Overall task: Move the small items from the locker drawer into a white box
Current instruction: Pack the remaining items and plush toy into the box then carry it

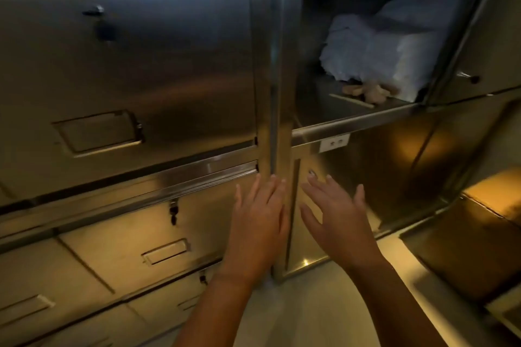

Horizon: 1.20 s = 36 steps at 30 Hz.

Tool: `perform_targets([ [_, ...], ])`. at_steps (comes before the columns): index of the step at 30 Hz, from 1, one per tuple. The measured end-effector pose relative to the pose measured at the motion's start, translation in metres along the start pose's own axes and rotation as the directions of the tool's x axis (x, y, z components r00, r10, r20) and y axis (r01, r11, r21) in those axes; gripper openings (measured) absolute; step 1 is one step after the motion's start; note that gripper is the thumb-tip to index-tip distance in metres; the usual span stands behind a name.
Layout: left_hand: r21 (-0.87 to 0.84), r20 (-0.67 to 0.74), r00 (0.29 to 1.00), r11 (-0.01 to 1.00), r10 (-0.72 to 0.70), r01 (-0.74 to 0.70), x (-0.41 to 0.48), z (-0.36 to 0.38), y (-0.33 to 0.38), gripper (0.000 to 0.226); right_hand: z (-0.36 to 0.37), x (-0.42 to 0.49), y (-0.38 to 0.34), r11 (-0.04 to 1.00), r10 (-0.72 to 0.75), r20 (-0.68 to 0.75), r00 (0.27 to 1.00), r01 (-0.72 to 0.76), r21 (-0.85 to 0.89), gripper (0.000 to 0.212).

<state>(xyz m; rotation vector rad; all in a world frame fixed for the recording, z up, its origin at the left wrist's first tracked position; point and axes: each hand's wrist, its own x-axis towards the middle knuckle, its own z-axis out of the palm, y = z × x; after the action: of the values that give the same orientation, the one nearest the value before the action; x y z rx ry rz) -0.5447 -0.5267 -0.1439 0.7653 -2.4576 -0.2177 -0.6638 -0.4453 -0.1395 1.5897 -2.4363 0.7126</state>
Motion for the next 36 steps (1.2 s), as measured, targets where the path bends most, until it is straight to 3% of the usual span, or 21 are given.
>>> perform_targets([
  [14,-0.137,0.064,0.945,0.940,0.322,-0.311,0.157,0.089,0.006,0.045,0.006,0.094,0.088,0.922,0.347,-0.052,0.936,-0.351,-0.166,0.049],
  [22,-0.195,0.124,0.894,0.894,0.431,-0.404,0.218,0.131,0.023,0.046,0.007,0.122,0.133,0.875,0.436,-0.093,0.895,-0.446,-0.188,0.049],
  [29,-0.191,0.079,0.890,0.883,0.449,-0.429,0.259,0.179,0.065,0.040,0.000,0.142,0.204,0.875,0.441,-0.100,0.892,-0.453,-0.171,0.050],
  [36,-0.162,0.125,0.935,0.936,0.333,-0.311,0.311,0.241,0.126,0.047,-0.024,0.171,0.305,0.912,0.362,-0.086,0.928,-0.372,-0.173,0.051],
])
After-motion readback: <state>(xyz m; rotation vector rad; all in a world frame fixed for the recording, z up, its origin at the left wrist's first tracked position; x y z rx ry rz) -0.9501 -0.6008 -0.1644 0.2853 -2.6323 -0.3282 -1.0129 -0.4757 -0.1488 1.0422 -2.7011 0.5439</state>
